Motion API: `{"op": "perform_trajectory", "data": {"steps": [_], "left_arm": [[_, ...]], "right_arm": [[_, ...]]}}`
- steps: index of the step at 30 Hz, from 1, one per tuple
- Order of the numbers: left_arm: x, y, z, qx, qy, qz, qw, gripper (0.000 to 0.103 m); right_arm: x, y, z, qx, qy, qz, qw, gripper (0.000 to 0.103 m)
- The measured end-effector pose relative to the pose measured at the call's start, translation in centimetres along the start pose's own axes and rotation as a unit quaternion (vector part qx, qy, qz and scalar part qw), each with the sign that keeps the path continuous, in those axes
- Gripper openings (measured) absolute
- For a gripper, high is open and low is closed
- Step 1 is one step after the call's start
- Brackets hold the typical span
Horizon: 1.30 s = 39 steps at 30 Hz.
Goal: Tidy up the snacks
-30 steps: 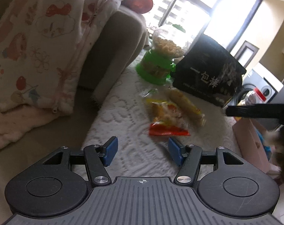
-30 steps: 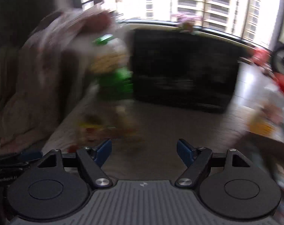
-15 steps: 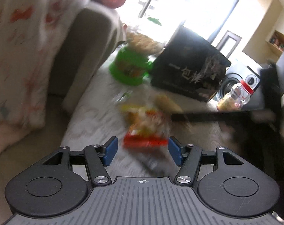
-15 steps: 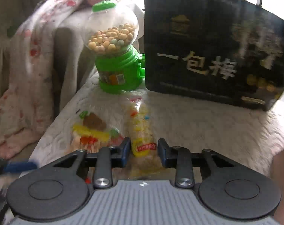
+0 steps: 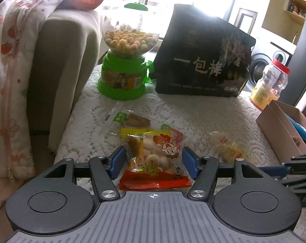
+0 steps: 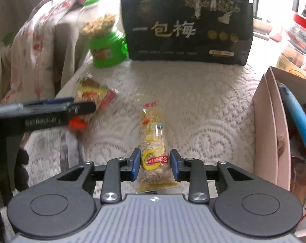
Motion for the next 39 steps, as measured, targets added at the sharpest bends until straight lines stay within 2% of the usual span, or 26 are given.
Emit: {"op": "perform_trajectory", "data": {"steps": [3, 9, 11, 13, 15, 21, 26, 32, 35, 36, 39], "left_arm": [[-0.1, 0.3, -0.6, -0.002, 0.006, 0.015, 0.9999, 0.067], [0.4, 1.2, -1.1, -0.006, 0.015, 0.016, 0.9998, 0.067], [0.3, 0.9, -0.7, -0.016, 0.003, 0.012, 0.9998, 0.065], [0.1, 0.1, 0.1, -0.038, -0.020, 0.011, 0.9990, 0.064], [-0.3, -1.0, 0.9, -0.054, -0.036, 0.006, 0.9979, 0.063], [-1.5, -5.9, 4.8, -0.063, -0.074, -0.019, 0.9951, 0.062], [-2.5, -8.7, 7.6, -0.063, -0.110, -0.013, 0.9919, 0.062], [-4.1, -9.3, 7.8, -0.061, -0.117, 0.012, 0.9911, 0.062], [-4.6, -8.9, 7.5, -0.067, -0.119, 0.023, 0.9903, 0.062], [-4.7, -8.7, 7.3, -0.069, -0.120, 0.026, 0.9901, 0.062], [-5.1, -8.7, 6.6, -0.075, -0.114, 0.029, 0.9902, 0.062]], "right_arm": [[-0.1, -0.4, 1.0, -0.017, -0.033, -0.016, 0.999, 0.033], [-0.8, -1.8, 2.4, -0.027, -0.054, -0.037, 0.997, 0.041], [-0.8, -2.3, 2.7, -0.030, -0.065, -0.044, 0.996, 0.043], [-0.3, -2.6, 2.9, -0.031, -0.070, -0.055, 0.996, 0.052], [0.4, -2.6, 3.0, -0.030, -0.073, -0.063, 0.995, 0.055], [4.2, -1.1, 5.1, -0.004, -0.112, -0.064, 0.992, 0.055], [7.4, 2.6, 7.6, 0.017, -0.150, -0.061, 0.987, 0.055], [10.3, 7.9, 8.0, 0.020, -0.124, -0.043, 0.991, 0.055], [10.6, 8.5, 8.4, 0.017, -0.134, -0.035, 0.990, 0.055], [10.6, 8.2, 8.5, 0.017, -0.138, -0.032, 0.990, 0.047], [10.2, 6.0, 8.7, 0.014, -0.152, -0.039, 0.988, 0.039]]}}
Point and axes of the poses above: each gripper's, at about its wrist camera, not at the fingertips, and y roughly the way its jaws point, z to its left, x to its top, the point moved 2 cm from there along y, roughly the way its jaws point, and after that the axes turned 9 degrees about -y, right-handed, at the moved point
